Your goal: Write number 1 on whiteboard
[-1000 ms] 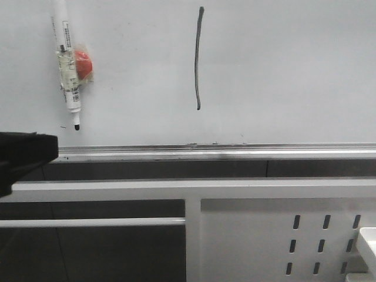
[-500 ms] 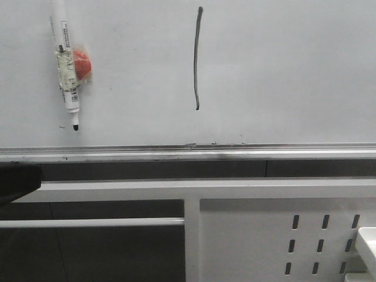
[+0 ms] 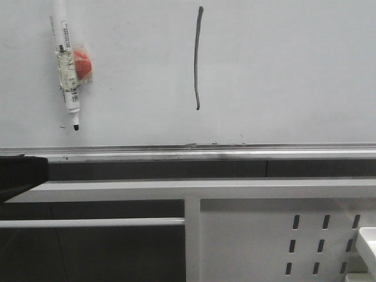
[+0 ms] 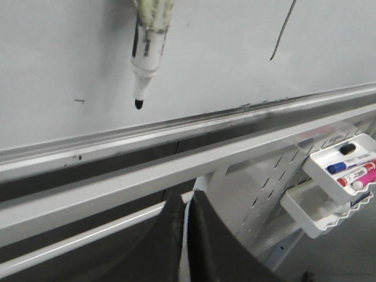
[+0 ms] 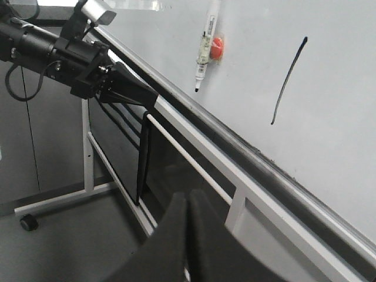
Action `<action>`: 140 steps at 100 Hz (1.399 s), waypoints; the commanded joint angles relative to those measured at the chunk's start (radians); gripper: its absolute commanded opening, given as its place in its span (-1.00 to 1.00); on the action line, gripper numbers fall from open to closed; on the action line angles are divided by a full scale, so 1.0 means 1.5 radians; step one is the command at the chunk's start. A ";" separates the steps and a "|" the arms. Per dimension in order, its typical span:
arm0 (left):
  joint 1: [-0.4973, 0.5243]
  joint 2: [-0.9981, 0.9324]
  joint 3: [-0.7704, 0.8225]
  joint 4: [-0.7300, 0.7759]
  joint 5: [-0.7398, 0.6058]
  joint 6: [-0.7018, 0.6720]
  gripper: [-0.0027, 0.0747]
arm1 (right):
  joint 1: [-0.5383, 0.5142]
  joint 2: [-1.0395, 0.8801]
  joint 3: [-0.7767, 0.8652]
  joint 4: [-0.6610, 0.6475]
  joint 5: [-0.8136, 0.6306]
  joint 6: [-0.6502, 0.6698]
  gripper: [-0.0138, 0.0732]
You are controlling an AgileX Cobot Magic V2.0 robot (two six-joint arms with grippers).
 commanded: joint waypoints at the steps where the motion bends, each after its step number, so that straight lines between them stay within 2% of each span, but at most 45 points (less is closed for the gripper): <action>1: -0.003 -0.014 -0.037 0.011 -0.115 -0.025 -0.98 | -0.003 0.003 -0.016 -0.002 -0.074 0.002 -0.84; 15: -0.003 -0.015 -0.135 0.045 0.037 -0.002 -0.98 | -0.003 0.003 -0.016 -0.002 -0.085 0.002 -0.84; 28: -0.003 -0.051 -0.224 0.105 0.142 -0.002 -0.98 | -0.003 0.003 -0.016 -0.002 -0.085 0.002 -0.84; 40: -0.003 -0.146 -0.271 0.137 0.313 -0.002 -0.98 | -0.003 0.003 -0.016 -0.002 -0.085 0.002 -0.84; 45: -0.003 -0.209 -0.278 0.160 0.401 -0.003 -0.98 | -0.003 0.003 -0.016 -0.002 -0.085 0.002 -0.84; 55: -0.003 -0.333 -0.278 0.204 0.523 -0.027 -0.98 | -0.003 0.003 -0.016 -0.002 -0.085 0.002 -0.84; 75: -0.032 -0.599 -0.278 0.170 0.799 -0.045 -0.98 | -0.003 0.003 -0.016 -0.002 -0.085 0.002 -0.84; 89: -0.041 -0.797 -0.278 0.008 0.956 -0.045 -0.98 | -0.003 0.003 -0.016 -0.002 -0.085 0.002 -0.84; 96: -0.041 -0.887 -0.278 0.023 0.995 -0.036 -0.98 | -0.003 0.003 -0.016 -0.002 -0.085 0.002 -0.84; 106: -0.041 -0.998 -0.278 0.084 1.004 -0.036 -0.98 | -0.003 0.003 -0.016 -0.002 -0.085 0.002 -0.84; 117: -0.042 -0.959 -0.294 0.119 1.062 -0.036 -0.98 | -0.003 0.003 -0.016 0.000 -0.085 0.002 -0.84; 140: -0.027 -0.946 -0.275 0.289 1.147 -0.049 -0.98 | -0.003 0.003 -0.016 0.000 -0.085 0.002 -0.84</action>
